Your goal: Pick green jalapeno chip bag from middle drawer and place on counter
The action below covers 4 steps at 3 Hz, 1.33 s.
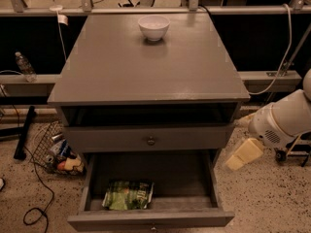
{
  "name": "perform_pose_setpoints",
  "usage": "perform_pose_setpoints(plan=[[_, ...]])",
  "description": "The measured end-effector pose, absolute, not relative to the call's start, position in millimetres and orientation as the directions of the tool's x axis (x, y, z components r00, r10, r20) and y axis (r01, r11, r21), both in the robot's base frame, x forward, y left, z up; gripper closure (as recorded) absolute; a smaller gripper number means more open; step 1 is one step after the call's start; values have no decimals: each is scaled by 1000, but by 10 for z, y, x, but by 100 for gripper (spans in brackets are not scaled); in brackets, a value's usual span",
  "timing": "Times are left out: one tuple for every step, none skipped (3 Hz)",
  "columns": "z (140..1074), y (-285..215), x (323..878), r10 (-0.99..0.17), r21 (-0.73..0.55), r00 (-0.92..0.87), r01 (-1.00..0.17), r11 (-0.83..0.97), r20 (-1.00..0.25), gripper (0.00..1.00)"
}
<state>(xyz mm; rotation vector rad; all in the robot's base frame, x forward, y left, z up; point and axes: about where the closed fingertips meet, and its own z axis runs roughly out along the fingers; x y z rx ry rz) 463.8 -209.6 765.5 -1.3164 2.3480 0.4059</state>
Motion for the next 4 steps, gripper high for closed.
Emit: perform_pose_setpoints(plan=[[7607,-2092,4625,-733,57,-473,-856,514,-489,0],[7126,-2060,4505,-692,134,-541,-824,551,-479,0],[6647,-1894,4453,-627,218,-586,-796,565,-513,0],[6318,-1662,4479,-572,280,-604,-783,555,-555,0]])
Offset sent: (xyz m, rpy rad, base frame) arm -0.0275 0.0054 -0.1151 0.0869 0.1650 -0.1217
